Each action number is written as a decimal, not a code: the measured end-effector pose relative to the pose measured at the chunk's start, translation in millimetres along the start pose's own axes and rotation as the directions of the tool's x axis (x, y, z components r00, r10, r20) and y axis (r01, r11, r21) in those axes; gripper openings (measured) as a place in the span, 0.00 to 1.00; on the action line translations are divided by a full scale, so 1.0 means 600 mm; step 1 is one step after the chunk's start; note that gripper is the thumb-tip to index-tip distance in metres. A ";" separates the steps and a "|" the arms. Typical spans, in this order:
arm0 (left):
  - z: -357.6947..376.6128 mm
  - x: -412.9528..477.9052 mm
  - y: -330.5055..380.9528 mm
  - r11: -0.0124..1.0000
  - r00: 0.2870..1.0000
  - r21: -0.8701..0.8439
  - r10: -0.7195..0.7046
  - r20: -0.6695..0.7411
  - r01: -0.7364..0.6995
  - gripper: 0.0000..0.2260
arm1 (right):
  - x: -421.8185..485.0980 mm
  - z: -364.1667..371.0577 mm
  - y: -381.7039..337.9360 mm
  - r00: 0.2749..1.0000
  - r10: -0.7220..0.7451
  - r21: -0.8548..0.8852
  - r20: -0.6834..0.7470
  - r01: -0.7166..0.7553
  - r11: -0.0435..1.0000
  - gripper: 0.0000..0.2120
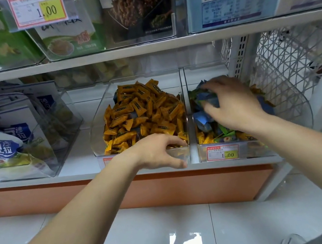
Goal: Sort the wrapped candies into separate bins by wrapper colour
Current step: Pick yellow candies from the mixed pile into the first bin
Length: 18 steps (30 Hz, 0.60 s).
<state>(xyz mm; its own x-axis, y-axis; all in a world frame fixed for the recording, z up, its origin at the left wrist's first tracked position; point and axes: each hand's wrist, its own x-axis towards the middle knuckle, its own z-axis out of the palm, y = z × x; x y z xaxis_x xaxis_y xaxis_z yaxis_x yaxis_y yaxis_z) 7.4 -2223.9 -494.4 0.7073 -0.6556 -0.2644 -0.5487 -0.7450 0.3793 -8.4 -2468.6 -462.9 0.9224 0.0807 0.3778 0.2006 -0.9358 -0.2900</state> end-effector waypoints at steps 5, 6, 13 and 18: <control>0.004 -0.008 -0.019 0.940 0.999 0.342 0.027 -0.020 -0.019 0.25 | -0.001 0.030 -0.066 0.906 -0.377 -0.069 0.193 0.396 0.916 0.18; -0.001 -0.014 -0.025 0.931 0.998 0.365 0.037 -0.041 -0.020 0.22 | -0.001 0.037 -0.065 0.892 -0.376 -0.092 0.252 0.409 0.908 0.16; -0.013 -0.025 -0.039 0.807 0.984 0.575 -0.042 -0.173 0.136 0.27 | 0.003 0.052 -0.055 0.897 -0.364 0.027 0.249 0.369 0.929 0.12; 0.004 -0.001 -0.010 0.943 0.993 0.332 0.020 -0.113 0.019 0.20 | -0.002 0.057 -0.057 0.904 -0.362 0.061 0.225 0.358 0.932 0.09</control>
<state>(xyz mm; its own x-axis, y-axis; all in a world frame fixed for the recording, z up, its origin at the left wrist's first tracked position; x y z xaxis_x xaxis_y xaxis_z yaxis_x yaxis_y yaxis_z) 9.2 -2219.3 -498.7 0.7422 -0.6521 -0.1546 -0.6521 -0.7559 0.0581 -5.2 -2424.9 -483.6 0.8361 0.4892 0.2484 0.5371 -0.8222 -0.1887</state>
